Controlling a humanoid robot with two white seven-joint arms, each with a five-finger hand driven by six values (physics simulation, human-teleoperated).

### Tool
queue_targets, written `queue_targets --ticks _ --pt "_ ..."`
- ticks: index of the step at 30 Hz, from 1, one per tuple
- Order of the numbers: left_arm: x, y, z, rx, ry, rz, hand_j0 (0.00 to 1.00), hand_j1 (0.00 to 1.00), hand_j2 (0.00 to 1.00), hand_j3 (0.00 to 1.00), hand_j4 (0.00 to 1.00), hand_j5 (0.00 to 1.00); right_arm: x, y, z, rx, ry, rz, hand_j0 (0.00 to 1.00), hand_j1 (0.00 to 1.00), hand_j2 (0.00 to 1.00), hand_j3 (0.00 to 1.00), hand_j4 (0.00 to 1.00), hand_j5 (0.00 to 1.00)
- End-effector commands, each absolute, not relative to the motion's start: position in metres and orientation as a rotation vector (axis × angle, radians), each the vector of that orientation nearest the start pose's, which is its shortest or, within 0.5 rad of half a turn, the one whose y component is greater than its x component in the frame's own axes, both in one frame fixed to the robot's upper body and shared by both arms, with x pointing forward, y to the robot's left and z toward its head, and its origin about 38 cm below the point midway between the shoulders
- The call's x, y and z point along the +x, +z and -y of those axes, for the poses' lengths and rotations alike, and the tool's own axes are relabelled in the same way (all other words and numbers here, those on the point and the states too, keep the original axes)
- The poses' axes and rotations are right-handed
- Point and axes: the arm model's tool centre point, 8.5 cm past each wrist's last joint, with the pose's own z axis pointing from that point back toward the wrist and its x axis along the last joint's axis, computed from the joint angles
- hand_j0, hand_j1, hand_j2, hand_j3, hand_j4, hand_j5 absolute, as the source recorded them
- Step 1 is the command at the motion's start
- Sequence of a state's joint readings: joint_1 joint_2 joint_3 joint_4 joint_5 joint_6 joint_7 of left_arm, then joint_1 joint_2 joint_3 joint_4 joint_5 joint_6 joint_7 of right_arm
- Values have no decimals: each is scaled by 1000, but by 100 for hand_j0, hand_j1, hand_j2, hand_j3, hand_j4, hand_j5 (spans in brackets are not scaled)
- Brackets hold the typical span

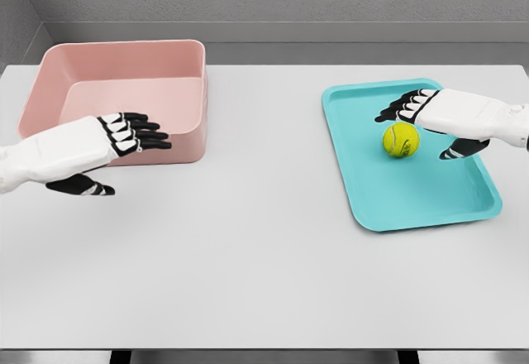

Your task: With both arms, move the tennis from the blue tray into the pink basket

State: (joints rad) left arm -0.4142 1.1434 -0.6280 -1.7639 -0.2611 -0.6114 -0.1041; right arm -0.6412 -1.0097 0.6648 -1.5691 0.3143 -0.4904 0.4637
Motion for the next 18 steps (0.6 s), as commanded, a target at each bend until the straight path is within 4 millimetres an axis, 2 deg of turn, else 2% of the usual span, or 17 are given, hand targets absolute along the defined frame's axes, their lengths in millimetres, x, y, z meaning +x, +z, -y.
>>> queue_targets --ticks 1,2,5,7,10,18 --pt "348 240 -322 -467 2729 -2375 100 100 100 100 100 100 415 245 336 -491 2053 1347 100 100 100 100 100 100" --pt "347 242 -329 -491 2755 -2346 100 100 100 100 100 100 415 245 336 -490 2052 1348 100 100 100 100 100 100" --pt "347 243 -329 -498 2757 -2337 100 100 100 100 100 100 416 244 336 -494 2039 1344 100 100 100 100 100 100" --pt "347 243 -329 -498 2757 -2337 100 100 100 100 100 100 422 242 345 -535 1962 1377 100 100 100 100 100 100" --pt "348 242 -329 -499 2758 -2337 100 100 100 100 100 100 421 234 344 -517 1965 1360 100 100 100 100 100 100" --pt "347 241 -328 -504 2763 -2318 100 100 100 100 100 100 434 217 364 -550 1930 1225 100 100 100 100 100 100"
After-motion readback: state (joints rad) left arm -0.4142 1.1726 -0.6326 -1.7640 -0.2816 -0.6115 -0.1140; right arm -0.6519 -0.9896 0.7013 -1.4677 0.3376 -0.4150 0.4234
